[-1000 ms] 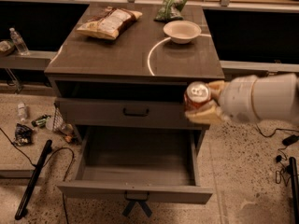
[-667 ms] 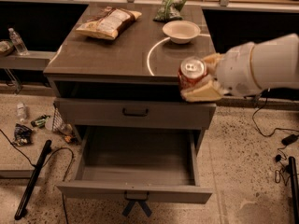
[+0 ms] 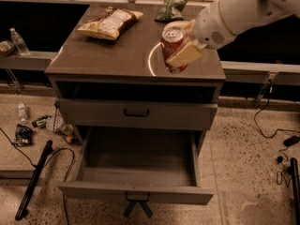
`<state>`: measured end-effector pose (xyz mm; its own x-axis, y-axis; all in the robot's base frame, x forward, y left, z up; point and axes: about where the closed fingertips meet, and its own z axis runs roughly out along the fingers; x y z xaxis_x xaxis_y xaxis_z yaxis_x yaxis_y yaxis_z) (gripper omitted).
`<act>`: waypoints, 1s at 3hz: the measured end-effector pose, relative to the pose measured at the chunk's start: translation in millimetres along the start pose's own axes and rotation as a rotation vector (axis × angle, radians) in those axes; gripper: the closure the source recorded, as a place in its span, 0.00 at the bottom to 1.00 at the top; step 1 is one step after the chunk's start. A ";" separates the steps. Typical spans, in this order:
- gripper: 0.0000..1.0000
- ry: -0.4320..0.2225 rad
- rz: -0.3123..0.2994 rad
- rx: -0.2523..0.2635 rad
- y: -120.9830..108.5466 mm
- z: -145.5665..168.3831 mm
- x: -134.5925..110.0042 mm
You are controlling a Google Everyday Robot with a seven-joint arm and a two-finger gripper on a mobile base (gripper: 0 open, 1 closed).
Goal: Pick coke can from middle drawer and place on counter
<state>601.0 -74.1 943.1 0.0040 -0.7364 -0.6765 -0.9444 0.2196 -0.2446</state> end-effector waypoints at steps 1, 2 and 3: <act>1.00 0.011 0.015 -0.107 -29.8 48.6 -18.2; 1.00 0.025 0.078 -0.243 -48.9 120.5 -25.6; 0.82 0.018 0.136 -0.307 -63.1 167.6 -35.1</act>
Offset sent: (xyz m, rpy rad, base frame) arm 0.2011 0.1256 -0.0099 0.1264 0.2504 0.0828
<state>715.5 45.2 865.8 -0.1325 -0.7250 -0.6758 -0.9908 0.1159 0.0700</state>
